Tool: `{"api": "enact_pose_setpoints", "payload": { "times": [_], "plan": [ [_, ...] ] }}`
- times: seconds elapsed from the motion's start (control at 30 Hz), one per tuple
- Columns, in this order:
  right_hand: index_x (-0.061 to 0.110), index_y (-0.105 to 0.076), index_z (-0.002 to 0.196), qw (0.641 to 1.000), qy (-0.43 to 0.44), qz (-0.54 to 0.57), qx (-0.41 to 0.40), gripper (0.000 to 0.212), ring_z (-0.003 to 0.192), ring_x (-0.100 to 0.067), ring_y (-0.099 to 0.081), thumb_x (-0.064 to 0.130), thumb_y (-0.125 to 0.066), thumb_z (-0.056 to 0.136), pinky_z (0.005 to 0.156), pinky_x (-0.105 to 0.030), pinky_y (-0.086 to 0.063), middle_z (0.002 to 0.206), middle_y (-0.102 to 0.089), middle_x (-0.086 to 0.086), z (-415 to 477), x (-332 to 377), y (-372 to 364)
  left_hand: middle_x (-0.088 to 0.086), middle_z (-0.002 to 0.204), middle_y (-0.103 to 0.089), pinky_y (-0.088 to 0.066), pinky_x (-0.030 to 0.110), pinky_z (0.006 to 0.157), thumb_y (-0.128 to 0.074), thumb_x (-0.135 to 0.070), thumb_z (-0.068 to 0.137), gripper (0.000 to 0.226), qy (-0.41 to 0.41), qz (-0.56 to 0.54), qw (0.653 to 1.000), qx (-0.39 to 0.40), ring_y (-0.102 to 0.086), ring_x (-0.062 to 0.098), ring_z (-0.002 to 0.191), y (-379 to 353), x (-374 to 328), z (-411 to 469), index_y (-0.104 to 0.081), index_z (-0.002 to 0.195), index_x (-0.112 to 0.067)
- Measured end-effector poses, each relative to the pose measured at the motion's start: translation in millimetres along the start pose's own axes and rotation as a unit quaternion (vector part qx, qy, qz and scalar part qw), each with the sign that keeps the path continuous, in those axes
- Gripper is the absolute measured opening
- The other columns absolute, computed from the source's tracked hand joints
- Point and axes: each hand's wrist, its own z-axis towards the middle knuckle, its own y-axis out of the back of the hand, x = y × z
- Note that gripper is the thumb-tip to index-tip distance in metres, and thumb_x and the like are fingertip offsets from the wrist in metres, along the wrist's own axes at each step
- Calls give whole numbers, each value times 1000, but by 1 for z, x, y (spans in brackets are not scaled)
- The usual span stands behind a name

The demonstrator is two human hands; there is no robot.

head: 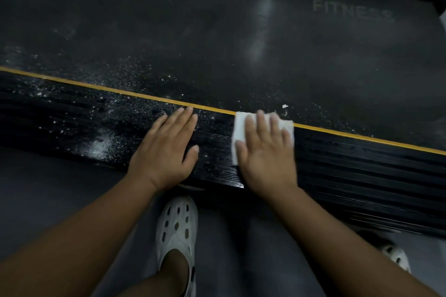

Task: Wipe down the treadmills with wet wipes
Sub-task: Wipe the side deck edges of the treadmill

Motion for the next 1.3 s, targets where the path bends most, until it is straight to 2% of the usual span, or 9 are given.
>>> {"api": "enact_pose_setpoints", "payload": {
  "times": [0.17, 0.33, 0.4, 0.53, 0.7, 0.8, 0.9, 1.1, 1.3],
  "plan": [
    [13, -33, 157, 991, 132, -5, -7, 62, 153, -31, -19, 46, -23, 105, 120, -47, -17, 164, -25, -10, -45, -2, -8, 5, 169, -15, 1, 33, 124, -22, -50, 98, 74, 1, 3, 1000, 3, -10, 17, 156, 0, 1, 0, -24, 160, -12],
    [17, -9, 162, 999, -44, 2, 12, 71, 155, -28, 4, 52, -5, 99, 124, -47, -6, 169, -1, -8, 3, -13, 3, 4, 169, -12, -3, 36, 126, -18, -51, 97, 75, 1, -1, 1000, 4, -7, 16, 156, -1, 0, 0, -21, 161, -12],
    [16, -6, 162, 1000, 9, 10, 15, 71, 155, -31, 7, 51, -5, 100, 125, -49, -5, 169, 2, -10, 4, 17, 0, 4, 169, -15, -4, 36, 126, -21, -50, 97, 75, 3, 1, 1000, 1, -9, 16, 156, -1, -1, 0, -23, 160, -12],
    [12, -33, 157, 989, 145, 0, -1, 64, 153, -33, -19, 48, -22, 105, 121, -48, -19, 164, -25, -12, -53, 2, -8, 6, 168, -18, -7, 38, 126, -23, -50, 97, 74, 2, 2, 1000, 3, -12, 18, 155, -1, 1, 1, -26, 160, -11],
    [15, -13, 161, 1000, -12, -6, -5, 72, 155, -30, 0, 52, -7, 100, 123, -47, -6, 169, -6, -9, 1, -14, 2, 5, 169, -14, -6, 38, 126, -20, -51, 98, 74, 2, -2, 1000, 3, -9, 17, 156, -2, 0, 0, -22, 161, -12],
    [14, -11, 161, 995, 99, 2, 15, 70, 155, -32, 3, 50, -8, 102, 124, -50, -8, 169, -4, -11, -1, 29, -1, 5, 168, -16, -5, 36, 125, -23, -50, 97, 75, 3, 2, 1000, 0, -11, 17, 155, -1, 0, 1, -25, 160, -11],
    [13, -31, 157, 974, 225, -23, 19, 64, 154, -31, -16, 49, -21, 105, 121, -47, -18, 165, -24, -10, -37, -5, -2, 5, 168, -16, -3, 36, 125, -24, -50, 97, 74, 1, -1, 1000, -2, -11, 17, 155, -1, 2, 1, -25, 160, -12],
    [18, -19, 161, 985, 170, -26, 27, 70, 156, -28, -1, 54, -9, 102, 124, -47, -8, 168, -11, -7, 6, -17, 7, 4, 169, -13, -3, 36, 125, -20, -51, 97, 75, 0, -5, 1000, 0, -9, 16, 156, -1, 1, 1, -23, 161, -12],
    [24, -17, 161, 940, 332, -30, 67, 62, 156, -21, 1, 53, -16, 106, 126, -43, -6, 169, -8, 0, -11, -25, 8, 4, 169, -15, -5, 37, 126, -23, -50, 97, 74, 2, -6, 1000, -3, -11, 16, 155, -2, 2, 1, -24, 160, -13]
  ]
}}
